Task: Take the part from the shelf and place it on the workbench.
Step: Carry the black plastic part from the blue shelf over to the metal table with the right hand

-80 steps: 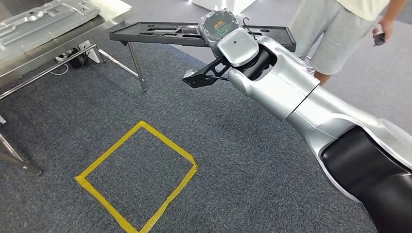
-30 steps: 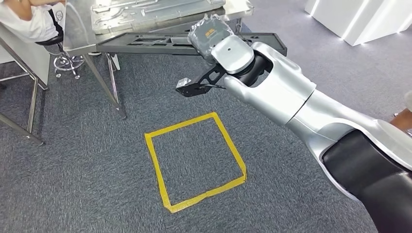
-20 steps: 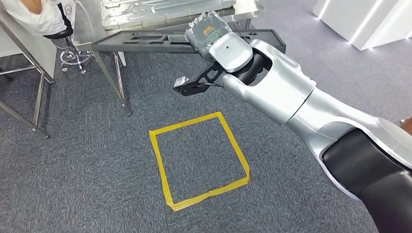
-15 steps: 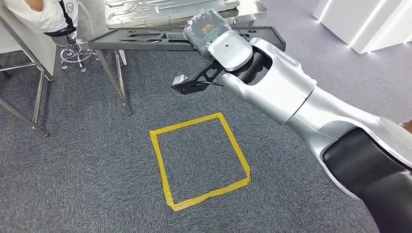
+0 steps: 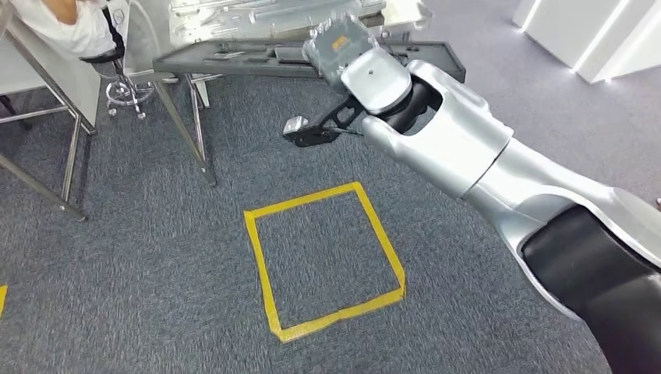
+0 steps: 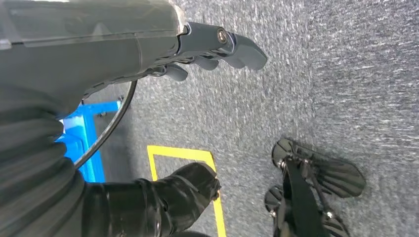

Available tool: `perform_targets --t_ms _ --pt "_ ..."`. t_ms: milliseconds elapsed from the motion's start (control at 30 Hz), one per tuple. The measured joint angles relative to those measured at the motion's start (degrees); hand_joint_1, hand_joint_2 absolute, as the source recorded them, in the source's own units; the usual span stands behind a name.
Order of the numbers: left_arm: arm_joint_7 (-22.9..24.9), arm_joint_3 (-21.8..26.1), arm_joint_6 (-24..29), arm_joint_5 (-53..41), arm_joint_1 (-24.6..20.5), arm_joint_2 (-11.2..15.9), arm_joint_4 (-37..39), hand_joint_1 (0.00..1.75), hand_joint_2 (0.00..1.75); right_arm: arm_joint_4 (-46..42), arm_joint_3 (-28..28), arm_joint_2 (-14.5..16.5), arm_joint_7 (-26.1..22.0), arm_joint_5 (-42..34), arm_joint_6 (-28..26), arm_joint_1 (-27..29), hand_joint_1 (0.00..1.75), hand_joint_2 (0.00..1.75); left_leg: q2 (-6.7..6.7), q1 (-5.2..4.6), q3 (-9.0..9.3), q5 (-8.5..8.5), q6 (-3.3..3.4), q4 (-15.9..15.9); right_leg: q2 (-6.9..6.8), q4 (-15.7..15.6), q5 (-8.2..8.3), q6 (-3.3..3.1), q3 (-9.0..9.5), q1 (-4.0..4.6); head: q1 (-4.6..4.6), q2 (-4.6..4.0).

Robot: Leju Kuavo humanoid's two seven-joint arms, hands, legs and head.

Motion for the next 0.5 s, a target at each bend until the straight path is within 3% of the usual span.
perform_targets --t_ms 67,100,133,167,233,267,400,467,500 --pt "0.11 0.00 0.08 -0.01 -0.01 0.09 0.00 0.00 1.75 0.04 0.01 0.17 -0.09 0.01 -0.12 0.05 1.75 1.75 0.10 0.19 -3.82 -2.55 -0.49 7.15 0.01 0.08 -0.14 -0.12 0.04 -0.05 0.00 0.00" --pt "0.13 0.00 0.10 -0.02 -0.02 0.13 0.00 0.00 1.75 0.06 0.02 0.25 -0.13 0.01 -0.14 0.15 1.75 1.75 0.12 0.26 -4.91 -2.51 -0.64 8.74 0.02 0.16 -0.26 -0.12 0.08 -0.07 0.00 0.00" --pt "0.14 -0.01 0.10 -0.04 -0.02 0.15 0.00 0.00 1.75 0.07 0.02 0.31 -0.16 0.01 -0.14 0.23 1.75 1.75 0.15 0.33 -4.90 -1.29 -0.70 8.06 0.02 0.28 -0.42 -0.04 0.16 -0.10 -0.01 0.00" --pt "0.14 -0.01 0.11 -0.07 -0.01 0.15 0.00 0.00 1.75 0.07 0.02 0.36 -0.15 0.01 -0.15 0.26 1.75 1.75 0.22 0.39 -3.75 0.87 -0.67 5.14 0.02 0.43 -0.66 0.08 0.31 -0.15 -0.01 0.00" --pt "0.16 -0.02 0.14 -0.18 0.04 0.15 0.00 0.00 1.75 0.08 0.02 0.39 -0.14 0.03 -0.15 0.18 1.75 1.75 0.41 0.32 -0.18 4.52 -0.39 -2.70 0.00 0.73 -1.22 0.52 0.58 -0.10 0.00 0.00" --pt "0.17 -0.02 0.16 -0.24 0.03 0.15 0.00 0.00 1.75 0.10 0.02 0.40 -0.14 0.05 -0.16 0.11 1.75 1.75 0.45 0.20 1.11 5.23 -0.14 -5.33 -0.01 0.82 -1.41 0.78 0.61 -0.02 0.01 0.01" --pt "0.10 -0.02 0.09 -0.30 -0.04 0.16 0.00 0.00 1.75 0.16 0.02 0.42 -0.17 0.21 -0.20 0.01 1.75 1.75 0.28 0.08 2.39 4.44 1.53 -7.42 -0.02 1.65 -1.36 2.07 0.68 0.13 0.06 0.01" --pt "0.04 -0.02 0.04 -0.30 0.05 0.16 0.00 0.00 1.75 0.19 0.02 0.42 -0.17 0.33 -0.21 -0.27 1.75 1.75 0.24 0.21 3.31 4.22 2.27 -7.75 0.06 4.74 -2.80 2.45 -0.76 -0.01 0.09 0.01" --pt "0.00 -0.02 0.02 -0.31 0.10 0.15 0.00 0.00 1.75 0.22 0.02 0.42 -0.17 0.43 -0.21 -0.40 1.75 1.75 0.24 0.20 3.60 4.09 2.50 -7.81 0.12 7.77 -4.18 2.58 -2.44 -0.09 0.11 0.01"
